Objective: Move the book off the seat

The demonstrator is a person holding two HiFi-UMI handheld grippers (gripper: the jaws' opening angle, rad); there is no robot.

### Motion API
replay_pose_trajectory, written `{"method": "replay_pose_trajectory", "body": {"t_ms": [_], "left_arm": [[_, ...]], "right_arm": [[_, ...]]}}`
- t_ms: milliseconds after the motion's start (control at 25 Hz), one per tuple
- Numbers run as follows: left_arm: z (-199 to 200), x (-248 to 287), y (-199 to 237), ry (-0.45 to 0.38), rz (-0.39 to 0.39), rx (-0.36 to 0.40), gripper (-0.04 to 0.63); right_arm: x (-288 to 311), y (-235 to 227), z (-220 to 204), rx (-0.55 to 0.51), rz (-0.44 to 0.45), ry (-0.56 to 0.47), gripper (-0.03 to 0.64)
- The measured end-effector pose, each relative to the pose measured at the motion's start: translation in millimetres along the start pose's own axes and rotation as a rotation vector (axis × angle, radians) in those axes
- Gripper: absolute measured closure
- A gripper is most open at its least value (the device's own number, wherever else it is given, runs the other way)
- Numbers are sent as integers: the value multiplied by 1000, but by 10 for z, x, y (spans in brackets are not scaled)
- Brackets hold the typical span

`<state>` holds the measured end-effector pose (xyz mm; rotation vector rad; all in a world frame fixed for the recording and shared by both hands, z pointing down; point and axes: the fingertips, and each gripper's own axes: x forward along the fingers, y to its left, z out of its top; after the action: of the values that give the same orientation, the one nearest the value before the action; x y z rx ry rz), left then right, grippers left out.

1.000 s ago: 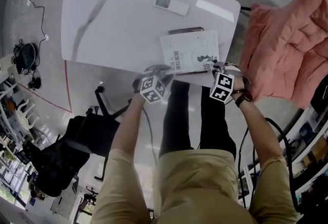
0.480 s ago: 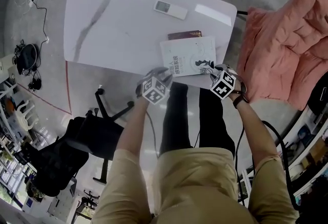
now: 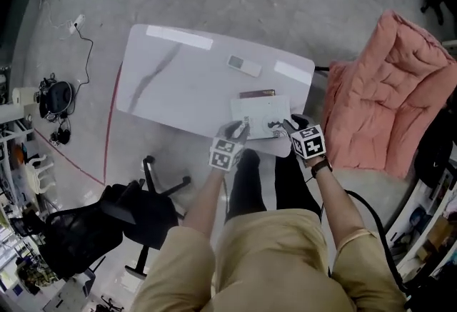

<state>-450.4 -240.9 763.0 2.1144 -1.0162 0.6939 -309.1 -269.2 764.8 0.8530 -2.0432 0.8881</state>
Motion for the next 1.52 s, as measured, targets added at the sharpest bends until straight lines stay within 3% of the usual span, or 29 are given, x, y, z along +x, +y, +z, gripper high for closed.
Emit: {"method": "replay_pose_trajectory", "body": {"t_ms": [160,280,560,760,1000,1200,1520], "left_arm": [[712,-403,-268,-160,40,-9,511],[1247,-807,-413,-285,74,-12,514],[2370,-1654,-689,-509,193,165,538],[2863,-2191,-973,-629,253,220,581],[3234,-2491,-1274,-760,259,248,594],[3459,-2726,-1426,-872,270,209,594],[3626,-2700,-1666,-885,250,285,594]], "right_arm": [[-534,165,600,38,-45,-201,519],[-1034,337,1038,3,-82,-343,558],[-2166,601,2033,-136,-155,-631,600],[-2869,783,2416,-168,-173,-785,612],[-3343,937,2663,-181,-189,-871,612],[-3522,1054,2805,-213,-193,-926,612],[-3710,1088,2880,-239,-196,-973,612]]}}
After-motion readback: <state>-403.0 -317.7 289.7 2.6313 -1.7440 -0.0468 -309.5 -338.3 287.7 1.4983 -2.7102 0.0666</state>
